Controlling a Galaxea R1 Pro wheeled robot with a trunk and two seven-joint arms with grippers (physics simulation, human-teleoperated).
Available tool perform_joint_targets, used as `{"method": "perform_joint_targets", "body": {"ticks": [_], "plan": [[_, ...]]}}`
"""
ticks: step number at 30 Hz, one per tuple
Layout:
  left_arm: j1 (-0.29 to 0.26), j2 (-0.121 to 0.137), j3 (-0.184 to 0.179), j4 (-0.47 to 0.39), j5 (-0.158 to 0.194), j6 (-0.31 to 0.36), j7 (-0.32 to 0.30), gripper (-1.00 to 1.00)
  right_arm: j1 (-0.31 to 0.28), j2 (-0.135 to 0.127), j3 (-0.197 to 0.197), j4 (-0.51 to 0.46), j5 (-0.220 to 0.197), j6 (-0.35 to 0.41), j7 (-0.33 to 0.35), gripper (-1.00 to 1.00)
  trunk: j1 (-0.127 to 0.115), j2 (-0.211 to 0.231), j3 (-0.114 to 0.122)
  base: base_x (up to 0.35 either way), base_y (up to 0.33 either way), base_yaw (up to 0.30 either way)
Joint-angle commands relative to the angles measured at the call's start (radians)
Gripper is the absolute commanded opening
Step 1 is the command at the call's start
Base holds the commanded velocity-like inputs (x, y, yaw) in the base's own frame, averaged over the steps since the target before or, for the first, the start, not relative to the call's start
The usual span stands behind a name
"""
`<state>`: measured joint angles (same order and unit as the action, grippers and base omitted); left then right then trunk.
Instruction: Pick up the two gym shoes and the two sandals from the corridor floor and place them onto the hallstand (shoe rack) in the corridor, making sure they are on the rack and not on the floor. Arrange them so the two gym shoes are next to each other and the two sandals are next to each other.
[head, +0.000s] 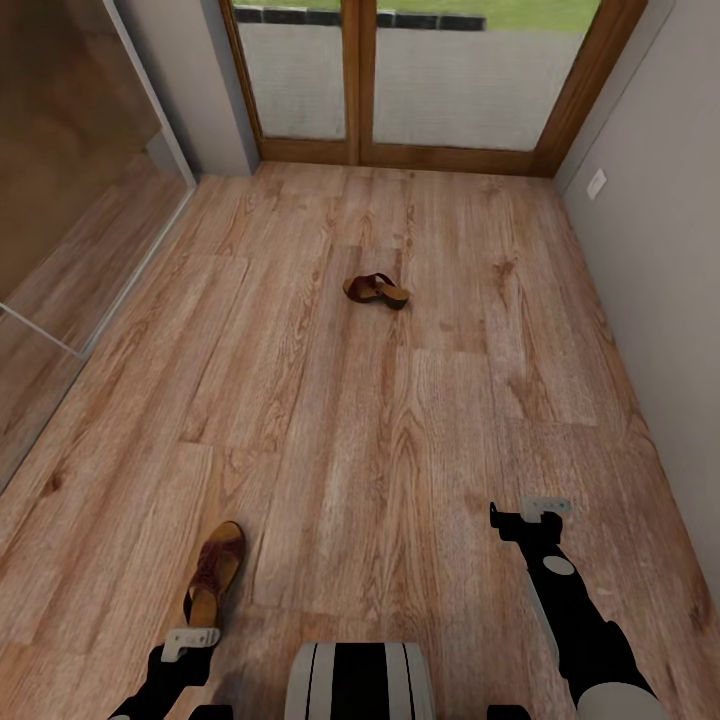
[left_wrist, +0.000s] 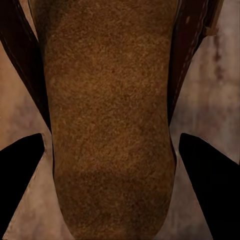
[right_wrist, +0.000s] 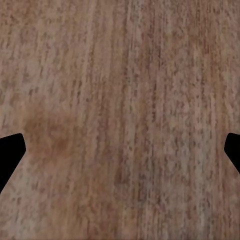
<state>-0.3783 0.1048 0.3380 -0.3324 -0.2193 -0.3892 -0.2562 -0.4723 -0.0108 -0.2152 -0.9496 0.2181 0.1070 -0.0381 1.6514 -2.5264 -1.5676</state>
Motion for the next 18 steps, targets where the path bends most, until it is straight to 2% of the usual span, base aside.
{"method": "perform_joint_targets", "body": {"ticks": [1, 16, 18], "plan": [[-0.001, 0.000, 0.010, 0.000, -0.009, -0.004, -0.005, -1.00, 0.000, 0.000, 0.000, -0.001, 0.010, 0.007, -0.002, 1.00, 0.000, 0.000, -0.001, 0.000, 0.000, 0.000], [-0.001, 0.000, 0.010, 0.001, -0.009, -0.004, -0.005, -1.00, 0.000, 0.000, 0.000, -0.001, 0.010, 0.007, -0.002, 1.00, 0.000, 0.000, -0.001, 0.000, 0.000, 0.000], [-0.001, 0.000, 0.010, 0.001, -0.009, -0.004, -0.005, -1.00, 0.000, 0.001, 0.000, -0.001, 0.010, 0.007, -0.002, 1.00, -0.001, 0.000, 0.007, 0.000, 0.000, 0.000]]}}
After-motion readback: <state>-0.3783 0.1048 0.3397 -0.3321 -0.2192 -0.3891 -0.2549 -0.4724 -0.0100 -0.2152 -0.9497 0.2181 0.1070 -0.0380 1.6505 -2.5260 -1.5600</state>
